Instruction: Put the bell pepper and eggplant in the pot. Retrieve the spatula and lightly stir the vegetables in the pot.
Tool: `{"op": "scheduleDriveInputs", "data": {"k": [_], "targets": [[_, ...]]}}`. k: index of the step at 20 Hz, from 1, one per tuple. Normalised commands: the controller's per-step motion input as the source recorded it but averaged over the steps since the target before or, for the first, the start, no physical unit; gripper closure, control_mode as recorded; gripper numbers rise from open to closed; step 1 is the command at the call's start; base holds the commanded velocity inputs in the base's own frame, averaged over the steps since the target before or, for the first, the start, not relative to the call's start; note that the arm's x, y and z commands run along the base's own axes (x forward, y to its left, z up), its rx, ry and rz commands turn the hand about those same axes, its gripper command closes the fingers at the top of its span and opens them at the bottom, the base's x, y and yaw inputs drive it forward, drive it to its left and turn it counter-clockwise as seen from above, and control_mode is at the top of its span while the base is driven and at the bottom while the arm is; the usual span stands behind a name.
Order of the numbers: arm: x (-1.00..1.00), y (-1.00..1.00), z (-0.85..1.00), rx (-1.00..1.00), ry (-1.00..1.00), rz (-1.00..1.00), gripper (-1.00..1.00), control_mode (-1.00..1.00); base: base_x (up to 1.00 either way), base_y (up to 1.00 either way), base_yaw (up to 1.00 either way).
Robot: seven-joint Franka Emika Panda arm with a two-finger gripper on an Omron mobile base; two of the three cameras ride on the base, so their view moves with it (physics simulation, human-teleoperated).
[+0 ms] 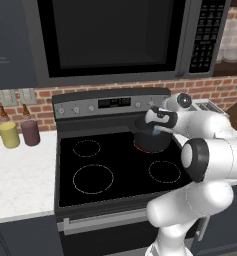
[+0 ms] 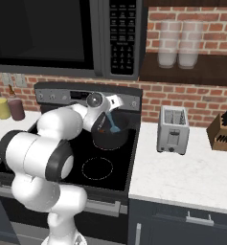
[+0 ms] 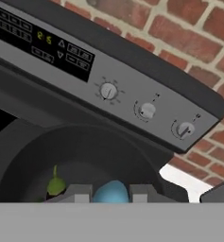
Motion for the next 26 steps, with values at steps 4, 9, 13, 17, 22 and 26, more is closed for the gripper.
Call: {"op": "scheduleDriveInputs", "data": {"k": [4, 9, 13, 17, 22, 26], "targets": [[0.09, 0.0, -0.32, 0.0, 0.0, 0.0, 1.0, -1.0, 0.0, 0.0, 0.0], [0.05, 0.0, -0.29, 0.0, 0.0, 0.0, 1.0, -1.0, 0.0, 0.0, 0.0], [0.01, 0.03, -0.16, 0.01, 0.04, 0.0, 1.0, -1.0, 0.0, 0.0, 0.0], [-0.03, 0.18, 0.0, 0.09, 0.01, 0.05, 1.0, -1.0, 0.0, 0.0, 0.0], [-0.15, 0.09, 0.06, 0.11, 0.0, 0.05, 1.0, -1.0, 0.0, 0.0, 0.0], [0.01, 0.0, -0.03, 0.01, -0.03, 0.0, 1.0, -1.0, 0.0, 0.0, 0.0]]}}
